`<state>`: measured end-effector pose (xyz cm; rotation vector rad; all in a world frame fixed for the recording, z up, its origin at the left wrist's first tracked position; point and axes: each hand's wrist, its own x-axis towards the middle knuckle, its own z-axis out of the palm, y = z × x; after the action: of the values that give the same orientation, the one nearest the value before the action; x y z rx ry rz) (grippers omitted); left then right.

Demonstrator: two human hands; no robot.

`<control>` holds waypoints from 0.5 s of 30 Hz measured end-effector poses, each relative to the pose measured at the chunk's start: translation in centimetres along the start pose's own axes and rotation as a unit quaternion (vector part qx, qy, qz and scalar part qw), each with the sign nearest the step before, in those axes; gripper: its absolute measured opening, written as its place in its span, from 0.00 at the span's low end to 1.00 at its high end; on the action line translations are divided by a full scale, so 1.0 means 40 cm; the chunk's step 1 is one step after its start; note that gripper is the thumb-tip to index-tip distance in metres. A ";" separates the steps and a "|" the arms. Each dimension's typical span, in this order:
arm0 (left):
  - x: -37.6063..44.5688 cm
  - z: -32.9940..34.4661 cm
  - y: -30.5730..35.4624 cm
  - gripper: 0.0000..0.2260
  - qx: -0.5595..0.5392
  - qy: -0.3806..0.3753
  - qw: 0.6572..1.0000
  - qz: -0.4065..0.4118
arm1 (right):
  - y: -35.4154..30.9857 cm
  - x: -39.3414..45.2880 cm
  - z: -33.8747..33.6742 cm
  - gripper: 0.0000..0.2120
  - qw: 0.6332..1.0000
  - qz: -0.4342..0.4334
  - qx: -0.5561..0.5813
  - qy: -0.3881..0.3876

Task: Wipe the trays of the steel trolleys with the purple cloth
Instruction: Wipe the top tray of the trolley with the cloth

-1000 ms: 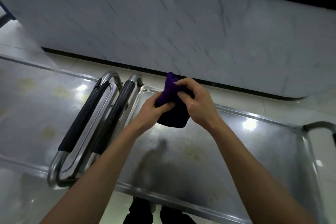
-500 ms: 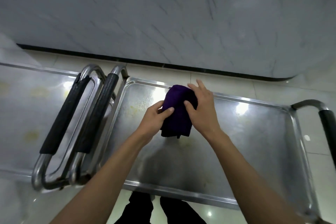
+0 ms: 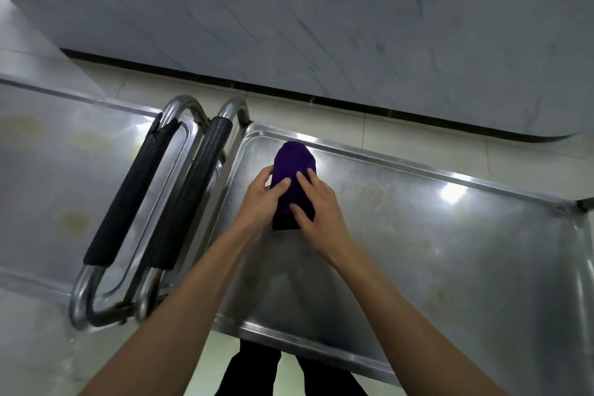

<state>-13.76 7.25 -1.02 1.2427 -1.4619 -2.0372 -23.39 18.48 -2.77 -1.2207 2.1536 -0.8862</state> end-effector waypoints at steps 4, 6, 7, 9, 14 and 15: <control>0.076 -0.029 0.021 0.12 0.007 0.021 1.000 -0.001 | -0.004 0.079 0.043 0.28 1.000 -0.010 -0.024 0.014; 0.118 -0.045 0.029 0.13 0.028 0.032 0.999 0.014 | -0.005 0.120 0.064 0.27 0.999 -0.013 -0.030 0.024; 0.140 -0.054 0.032 0.14 0.046 0.037 0.998 0.025 | -0.005 0.140 0.075 0.27 0.999 -0.014 -0.031 0.024; 0.184 -0.071 0.032 0.14 0.083 0.047 0.995 0.042 | -0.002 0.179 0.098 0.27 0.999 -0.016 -0.033 0.017; 0.252 -0.098 -0.007 0.19 0.187 0.090 0.978 0.026 | 0.027 0.238 0.156 0.26 0.998 -0.014 -0.056 -0.018; 0.253 -0.100 -0.013 0.20 0.218 0.096 0.971 0.029 | 0.034 0.242 0.166 0.26 0.997 -0.016 -0.067 -0.026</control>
<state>-16.08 -1.95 -6.42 1.4902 -1.8837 -1.5519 -24.06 8.61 -9.21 -1.3311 2.1869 -0.7256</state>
